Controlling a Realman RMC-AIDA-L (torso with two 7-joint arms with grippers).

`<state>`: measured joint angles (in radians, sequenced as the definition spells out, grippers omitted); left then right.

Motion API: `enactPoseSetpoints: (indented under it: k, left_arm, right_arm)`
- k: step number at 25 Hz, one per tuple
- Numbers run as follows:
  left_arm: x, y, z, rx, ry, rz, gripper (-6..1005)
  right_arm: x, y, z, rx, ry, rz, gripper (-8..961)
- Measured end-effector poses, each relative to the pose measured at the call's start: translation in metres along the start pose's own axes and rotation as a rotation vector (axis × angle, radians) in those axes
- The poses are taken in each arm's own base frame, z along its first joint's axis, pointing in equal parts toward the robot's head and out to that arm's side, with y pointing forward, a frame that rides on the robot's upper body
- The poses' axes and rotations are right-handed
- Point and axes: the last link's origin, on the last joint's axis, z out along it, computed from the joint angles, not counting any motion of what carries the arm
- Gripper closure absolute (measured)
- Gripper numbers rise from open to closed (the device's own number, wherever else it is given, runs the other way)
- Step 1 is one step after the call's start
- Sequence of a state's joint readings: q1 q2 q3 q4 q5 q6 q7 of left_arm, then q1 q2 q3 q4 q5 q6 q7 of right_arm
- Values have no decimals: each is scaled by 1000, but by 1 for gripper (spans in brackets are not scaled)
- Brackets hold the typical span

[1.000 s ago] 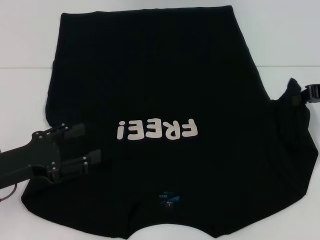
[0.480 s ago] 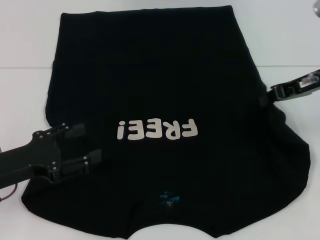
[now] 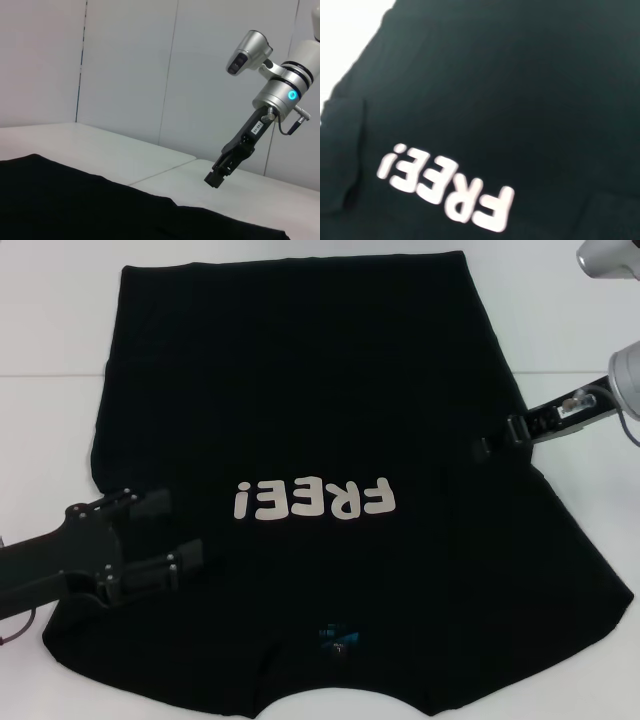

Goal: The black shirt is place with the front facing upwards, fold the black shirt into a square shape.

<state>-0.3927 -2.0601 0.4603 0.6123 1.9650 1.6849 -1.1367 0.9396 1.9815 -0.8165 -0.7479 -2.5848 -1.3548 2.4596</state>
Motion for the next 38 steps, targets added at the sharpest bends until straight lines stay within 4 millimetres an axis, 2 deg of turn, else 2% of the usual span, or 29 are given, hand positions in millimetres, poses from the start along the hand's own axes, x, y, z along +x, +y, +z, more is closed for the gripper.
enactPoseSetpoints:
  k: [7, 11, 15, 20, 24, 26, 30, 34, 38]
  left_arm:
    - [-2, 1, 0, 1, 1, -19, 156]
    - [2, -1, -5, -1, 11, -140, 156]
    - [12, -10, -14, -5, -3, -370, 156]
    - [21, -16, -35, -7, -6, -598, 155]
    - [26, -24, -54, 42, -51, -739, 155]
    - [26, -27, -62, 81, -113, -813, 155]
    - [18, -36, -75, 209, -312, -934, 155]
    - [15, -41, -83, 302, -463, -945, 156]
    - [15, -45, -82, 353, -542, -937, 156]
  right_arm:
    - [4, -1, -2, -91, -62, 31, 507]
    - [15, -7, -13, -194, -165, -8, 385]
    - [40, -7, -26, -326, -320, -141, 331]
    - [86, -3, -30, -390, -543, -373, 263]
    - [119, 3, -19, -362, -627, -482, 253]
    - [130, 8, -10, -354, -627, -522, 255]
    - [149, 17, 9, -356, -635, -585, 197]
    - [159, 21, 27, -354, -611, -605, 66]
    - [162, 25, 42, -345, -567, -620, 69]
